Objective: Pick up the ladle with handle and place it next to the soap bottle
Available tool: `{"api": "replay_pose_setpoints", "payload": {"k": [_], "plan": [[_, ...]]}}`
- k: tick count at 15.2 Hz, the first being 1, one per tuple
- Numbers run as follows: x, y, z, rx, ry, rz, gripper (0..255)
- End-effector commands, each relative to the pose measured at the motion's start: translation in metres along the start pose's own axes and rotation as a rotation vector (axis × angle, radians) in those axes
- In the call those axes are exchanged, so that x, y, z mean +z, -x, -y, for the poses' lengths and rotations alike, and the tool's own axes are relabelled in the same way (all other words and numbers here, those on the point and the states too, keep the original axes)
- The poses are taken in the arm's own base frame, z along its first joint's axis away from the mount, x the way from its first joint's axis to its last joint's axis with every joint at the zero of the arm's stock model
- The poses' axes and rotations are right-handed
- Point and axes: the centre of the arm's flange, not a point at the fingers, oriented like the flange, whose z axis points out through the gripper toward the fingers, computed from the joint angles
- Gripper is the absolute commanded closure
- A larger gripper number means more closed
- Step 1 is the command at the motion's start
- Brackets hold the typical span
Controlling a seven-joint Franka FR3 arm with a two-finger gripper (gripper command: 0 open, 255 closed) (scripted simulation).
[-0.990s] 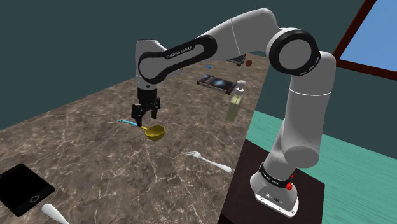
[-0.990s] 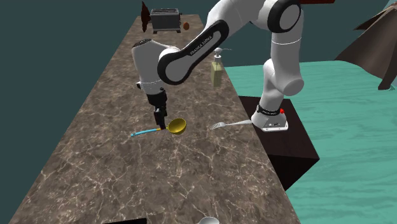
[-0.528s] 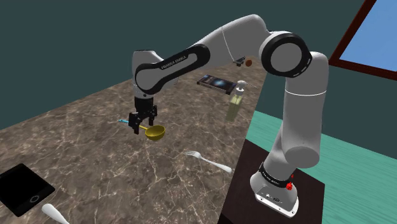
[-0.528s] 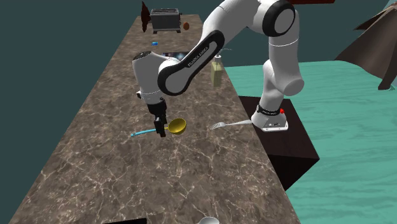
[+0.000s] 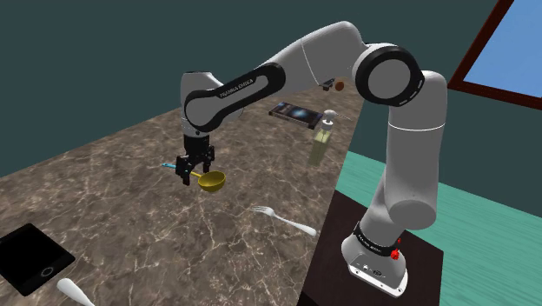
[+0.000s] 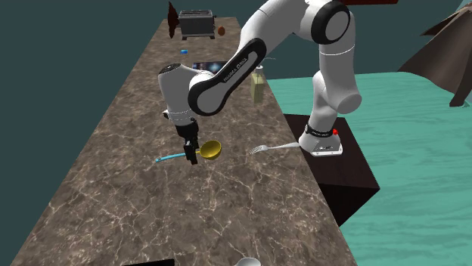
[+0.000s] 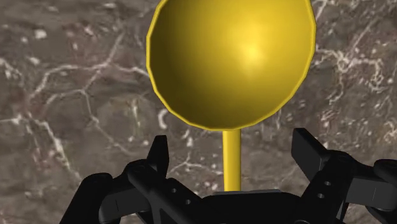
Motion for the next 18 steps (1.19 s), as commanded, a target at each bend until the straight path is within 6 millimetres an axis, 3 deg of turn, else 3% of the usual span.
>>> {"api": "replay_pose_setpoints", "payload": {"k": [1,10,18], "plan": [[0.0,0.0,0.0,0.0,0.0,0.0,255],[0.0,0.0,0.0,0.0,0.0,0.0,255],[-0.041,0.003,0.007,0.0,0.0,0.0,255]]}}
